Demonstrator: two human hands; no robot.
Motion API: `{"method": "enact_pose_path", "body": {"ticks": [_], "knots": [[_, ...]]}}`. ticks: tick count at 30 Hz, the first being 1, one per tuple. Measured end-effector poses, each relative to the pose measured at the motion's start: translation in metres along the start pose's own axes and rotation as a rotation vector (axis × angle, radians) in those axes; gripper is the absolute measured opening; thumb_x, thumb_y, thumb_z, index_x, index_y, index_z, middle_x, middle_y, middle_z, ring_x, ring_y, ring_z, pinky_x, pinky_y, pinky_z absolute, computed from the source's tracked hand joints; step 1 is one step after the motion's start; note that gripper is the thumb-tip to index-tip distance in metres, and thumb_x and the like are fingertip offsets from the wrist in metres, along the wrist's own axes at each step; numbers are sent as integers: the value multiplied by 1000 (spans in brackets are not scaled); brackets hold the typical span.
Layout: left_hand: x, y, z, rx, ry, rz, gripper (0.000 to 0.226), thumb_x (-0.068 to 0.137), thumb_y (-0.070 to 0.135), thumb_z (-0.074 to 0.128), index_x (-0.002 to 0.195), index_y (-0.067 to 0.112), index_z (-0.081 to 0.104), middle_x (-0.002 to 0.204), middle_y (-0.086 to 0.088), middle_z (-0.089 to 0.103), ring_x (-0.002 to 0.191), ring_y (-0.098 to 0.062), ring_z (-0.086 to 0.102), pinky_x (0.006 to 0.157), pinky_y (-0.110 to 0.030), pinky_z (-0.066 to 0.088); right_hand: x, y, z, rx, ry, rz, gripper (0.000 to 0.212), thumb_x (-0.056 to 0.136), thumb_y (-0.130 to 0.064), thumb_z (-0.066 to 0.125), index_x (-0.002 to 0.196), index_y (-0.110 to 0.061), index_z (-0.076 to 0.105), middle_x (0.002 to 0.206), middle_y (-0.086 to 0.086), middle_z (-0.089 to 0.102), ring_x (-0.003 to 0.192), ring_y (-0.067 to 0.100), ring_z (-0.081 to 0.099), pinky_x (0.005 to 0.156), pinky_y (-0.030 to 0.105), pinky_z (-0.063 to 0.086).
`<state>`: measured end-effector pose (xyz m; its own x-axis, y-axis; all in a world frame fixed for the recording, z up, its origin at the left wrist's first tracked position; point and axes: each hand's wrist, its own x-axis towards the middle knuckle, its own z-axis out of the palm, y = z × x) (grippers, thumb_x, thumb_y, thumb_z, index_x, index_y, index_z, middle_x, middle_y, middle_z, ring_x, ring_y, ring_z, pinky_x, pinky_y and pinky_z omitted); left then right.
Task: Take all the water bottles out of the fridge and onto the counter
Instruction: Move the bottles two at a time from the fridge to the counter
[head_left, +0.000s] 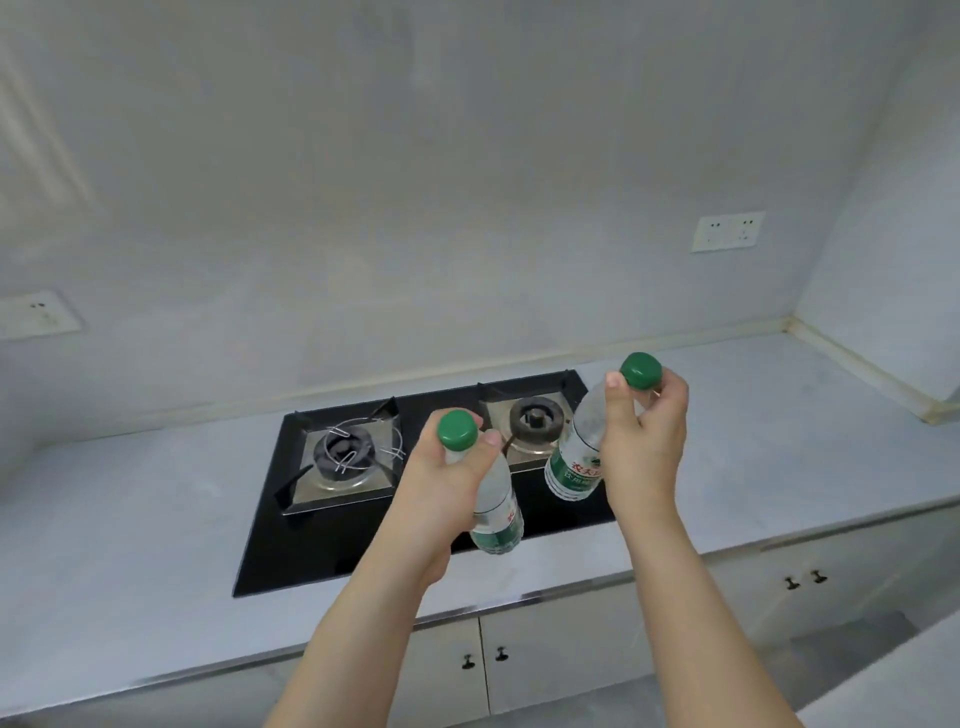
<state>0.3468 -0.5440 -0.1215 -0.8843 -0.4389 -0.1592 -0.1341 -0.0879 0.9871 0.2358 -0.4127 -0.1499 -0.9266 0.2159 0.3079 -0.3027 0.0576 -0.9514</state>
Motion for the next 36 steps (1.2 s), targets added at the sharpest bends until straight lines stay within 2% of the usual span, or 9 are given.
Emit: {"method": "enact_pose_path", "body": {"ticks": [2,6,9,11,14,17,22,29,36], "knots": [[-8,0,-42,-15,36,-7,9,94,29,61,102,30,57,95,3,59,88,-19,56,86,-51,54,-27,-13,32,15,-56,7,24,94,-25,60,112,-22,45,113,-4,54,97,-4,52,77,-2,35],[-24,-2,-122,-29,116,12,9,93,31,63,100,33,59,97,5,64,94,-20,61,89,-53,53,-79,-33,92,27,-138,-12,26,92,-26,62,112,-23,44,114,-2,53,101,5,52,88,17,38],[-35,-4,-183,-46,186,28,7,92,32,63,96,36,60,94,9,64,95,-19,60,88,-52,53,-119,-44,137,36,-191,-20,29,92,-28,61,114,-22,44,115,-2,52,102,5,52,89,19,38],[-40,-6,-220,-66,229,37,5,93,31,63,94,34,58,89,9,61,91,-19,57,89,-52,52,-145,-50,166,45,-225,-20,33,92,-29,61,118,-19,44,117,-1,52,103,4,52,89,14,39],[-45,-9,-259,-108,303,43,6,94,28,62,96,29,57,82,11,59,82,-15,56,83,-44,53,-172,-57,199,61,-290,-6,38,93,-28,60,125,-15,44,116,-2,52,98,-5,52,75,-3,38],[-45,-12,-297,-122,375,47,7,94,26,61,98,27,56,82,11,56,78,-10,53,77,-38,50,-192,-64,236,62,-342,-9,37,93,-28,60,124,-16,45,117,-2,53,100,0,53,76,1,40],[-30,-15,-345,-121,468,-3,8,94,27,61,101,28,57,91,10,56,84,-8,51,90,-48,52,-209,-62,294,82,-432,-12,32,92,-29,60,118,-22,43,113,-6,53,96,-9,52,78,5,37],[17,-3,-399,-77,548,-22,7,93,29,62,99,30,57,91,11,57,85,-9,52,93,-52,51,-202,-58,382,147,-498,-21,29,93,-28,60,115,-23,43,115,-7,52,101,-12,48,87,9,33],[75,17,-446,-43,598,-17,7,93,32,63,97,32,57,88,12,56,81,-10,50,92,-51,52,-180,-55,463,189,-539,-28,30,93,-29,60,117,-22,44,120,-5,52,109,-1,49,99,24,37]]}}
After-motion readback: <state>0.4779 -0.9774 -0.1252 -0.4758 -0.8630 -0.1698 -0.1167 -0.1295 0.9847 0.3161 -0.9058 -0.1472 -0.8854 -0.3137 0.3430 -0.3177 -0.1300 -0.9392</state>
